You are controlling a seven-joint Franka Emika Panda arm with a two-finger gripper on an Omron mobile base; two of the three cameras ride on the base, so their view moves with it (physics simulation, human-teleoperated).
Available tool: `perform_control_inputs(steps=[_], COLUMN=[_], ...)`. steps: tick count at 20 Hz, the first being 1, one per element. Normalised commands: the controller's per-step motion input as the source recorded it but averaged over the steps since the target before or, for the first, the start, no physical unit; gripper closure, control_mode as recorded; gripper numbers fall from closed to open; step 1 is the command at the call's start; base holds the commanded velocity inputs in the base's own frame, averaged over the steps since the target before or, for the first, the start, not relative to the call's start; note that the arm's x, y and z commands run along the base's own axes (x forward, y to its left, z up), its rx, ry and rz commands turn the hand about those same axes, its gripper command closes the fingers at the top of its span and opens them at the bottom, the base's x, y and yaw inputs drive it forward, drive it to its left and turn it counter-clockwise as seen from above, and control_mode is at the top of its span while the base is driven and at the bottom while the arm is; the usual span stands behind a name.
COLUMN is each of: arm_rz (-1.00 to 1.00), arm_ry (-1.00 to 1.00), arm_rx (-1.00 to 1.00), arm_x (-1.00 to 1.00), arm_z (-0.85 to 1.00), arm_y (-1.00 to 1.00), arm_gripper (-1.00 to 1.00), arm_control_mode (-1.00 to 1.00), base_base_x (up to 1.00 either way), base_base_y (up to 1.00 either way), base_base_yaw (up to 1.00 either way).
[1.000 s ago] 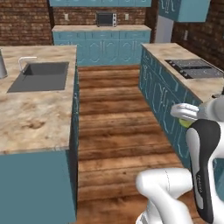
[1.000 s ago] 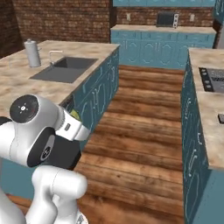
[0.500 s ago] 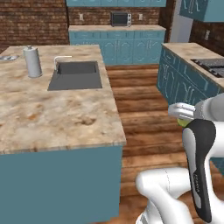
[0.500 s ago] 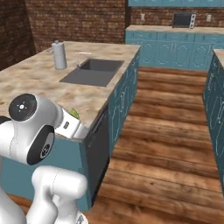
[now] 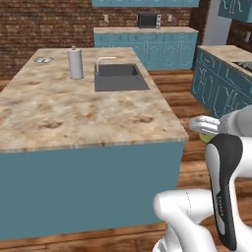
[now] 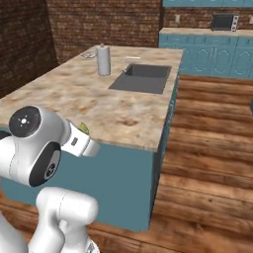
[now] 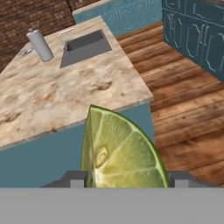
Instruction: Take the lemon wedge from the fridge and place it on the plate with fish on the dining counter.
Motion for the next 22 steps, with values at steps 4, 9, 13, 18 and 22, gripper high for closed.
perform_control_inputs(steps=[4,9,13,18,22], arm_rz=[0.00,0.00,0.00,0.00,0.00], arm_ry=[0.00,0.00,0.00,0.00,0.00], arm_rx=[0.00,0.00,0.00,0.00,0.00], arm_x=[0.00,0.00,0.00,0.00,0.00], arm_z=[0.00,0.00,0.00,0.00,0.00], arm_y=[0.00,0.00,0.00,0.00,0.00], arm_gripper=[1.00,1.00,1.00,1.00,1.00], arm_control_mode=[1.00,1.00,1.00,1.00,1.00], base_base_x=[0.00,0.02,0.08,0.23,0.36], base_base_y=[1.00,1.00,1.00,1.00,1.00], base_base_yaw=[0.00,0.00,0.00,0.00,0.00])
